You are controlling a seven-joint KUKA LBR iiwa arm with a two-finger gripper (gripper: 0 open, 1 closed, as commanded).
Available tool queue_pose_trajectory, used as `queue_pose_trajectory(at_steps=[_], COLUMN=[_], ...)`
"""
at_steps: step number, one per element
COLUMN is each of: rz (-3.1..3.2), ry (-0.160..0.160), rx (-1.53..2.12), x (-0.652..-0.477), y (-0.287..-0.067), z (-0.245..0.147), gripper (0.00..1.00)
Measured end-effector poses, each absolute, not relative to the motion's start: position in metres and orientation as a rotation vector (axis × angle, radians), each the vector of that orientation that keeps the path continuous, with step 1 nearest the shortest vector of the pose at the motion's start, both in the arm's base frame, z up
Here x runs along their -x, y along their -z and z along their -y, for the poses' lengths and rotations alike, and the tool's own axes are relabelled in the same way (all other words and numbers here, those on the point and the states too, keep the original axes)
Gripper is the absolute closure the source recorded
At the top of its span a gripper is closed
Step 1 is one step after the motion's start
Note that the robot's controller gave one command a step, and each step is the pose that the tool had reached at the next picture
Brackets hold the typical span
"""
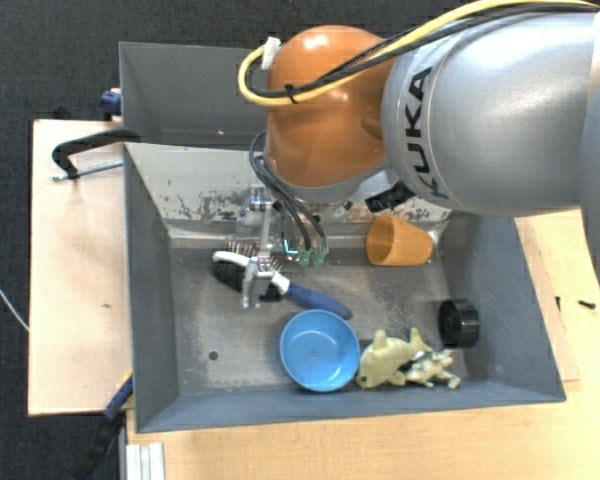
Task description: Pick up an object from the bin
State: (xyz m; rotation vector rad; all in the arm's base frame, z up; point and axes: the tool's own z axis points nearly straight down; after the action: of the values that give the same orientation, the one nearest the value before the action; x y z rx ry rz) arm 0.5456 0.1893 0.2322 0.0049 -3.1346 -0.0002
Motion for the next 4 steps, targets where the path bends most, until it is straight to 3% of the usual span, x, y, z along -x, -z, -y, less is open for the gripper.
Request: queue_pose_trajectory(at_steps=[1, 4], rz=[3.149, 3.14], ry=[0.006, 0.005], rx=[0.201, 0.2], x=[-0.5789, -0.5832], y=[-0.0714, -0.0758], z=[-0.1372, -0.1406], gripper=[0.0, 0.0])
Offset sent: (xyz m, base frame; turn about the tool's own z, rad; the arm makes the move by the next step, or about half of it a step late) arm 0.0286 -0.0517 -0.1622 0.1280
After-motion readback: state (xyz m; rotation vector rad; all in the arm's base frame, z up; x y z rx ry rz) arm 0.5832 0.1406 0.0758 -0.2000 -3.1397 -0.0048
